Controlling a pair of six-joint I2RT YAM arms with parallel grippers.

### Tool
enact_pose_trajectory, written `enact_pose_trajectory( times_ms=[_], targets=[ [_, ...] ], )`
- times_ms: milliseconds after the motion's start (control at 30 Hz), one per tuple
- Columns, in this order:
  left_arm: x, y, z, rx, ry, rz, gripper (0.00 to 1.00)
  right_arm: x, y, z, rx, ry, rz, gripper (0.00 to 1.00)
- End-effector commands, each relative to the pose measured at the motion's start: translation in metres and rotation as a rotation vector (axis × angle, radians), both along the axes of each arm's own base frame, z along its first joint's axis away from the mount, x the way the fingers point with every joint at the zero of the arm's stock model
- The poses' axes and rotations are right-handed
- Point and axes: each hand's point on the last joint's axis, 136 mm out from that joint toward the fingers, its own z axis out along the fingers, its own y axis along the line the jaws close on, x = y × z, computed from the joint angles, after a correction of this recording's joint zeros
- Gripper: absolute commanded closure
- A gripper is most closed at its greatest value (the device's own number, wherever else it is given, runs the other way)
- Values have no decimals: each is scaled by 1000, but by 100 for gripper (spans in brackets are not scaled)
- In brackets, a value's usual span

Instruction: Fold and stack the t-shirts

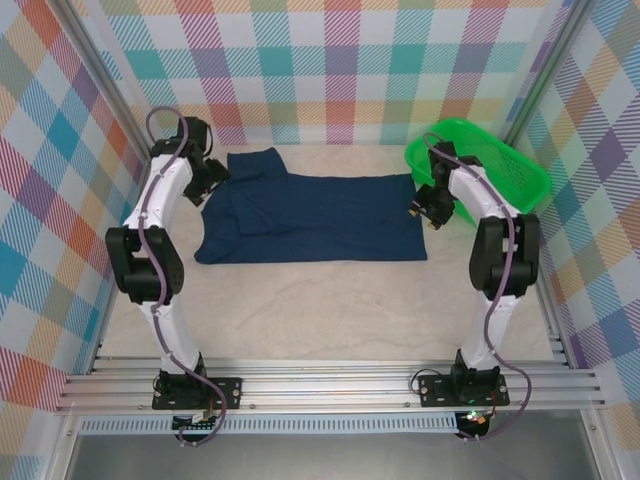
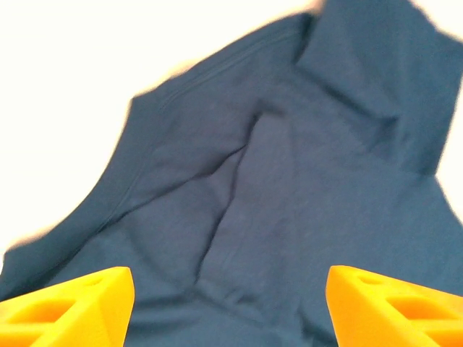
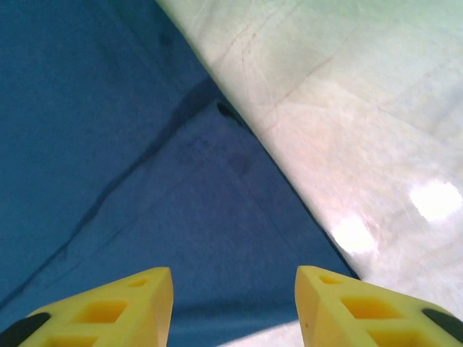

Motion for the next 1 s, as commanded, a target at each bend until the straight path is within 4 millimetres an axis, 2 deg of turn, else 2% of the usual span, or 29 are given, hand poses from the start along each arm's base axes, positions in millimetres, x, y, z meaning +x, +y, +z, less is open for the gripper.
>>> enact_pose_trajectory(
  times_ms=[0, 100, 167, 233, 333, 433, 567, 733, 967],
  targets=[
    [-54, 6, -6, -21, 76, 48, 35, -25, 10, 8, 53, -15, 21, 55],
    [-93, 8, -35, -78, 166, 85, 46, -47, 20, -2, 92, -7, 38, 58],
    [-109, 15, -53, -88, 209, 89, 55, -56, 26, -10, 115, -1, 56, 61],
    [-116, 18, -69, -133, 238, 106, 59, -60, 30, -19, 140, 13, 74, 64],
    [-124, 29, -88, -165, 284, 161, 59, -63, 32, -31, 147, 42, 95, 69],
    [-131, 47, -93, -167, 275, 261, 51, -64, 30, -40, 130, 67, 102, 69],
    [-140, 58, -100, -254, 255, 434, 53, -64, 28, -49, 113, 89, 107, 70],
    [-133, 49, -112, -371, 228, 579, 51, -62, 28, -55, 111, 99, 110, 70],
    [-125, 48, -124, -424, 212, 682, 53, -61, 27, -58, 102, 107, 115, 71]
  ],
)
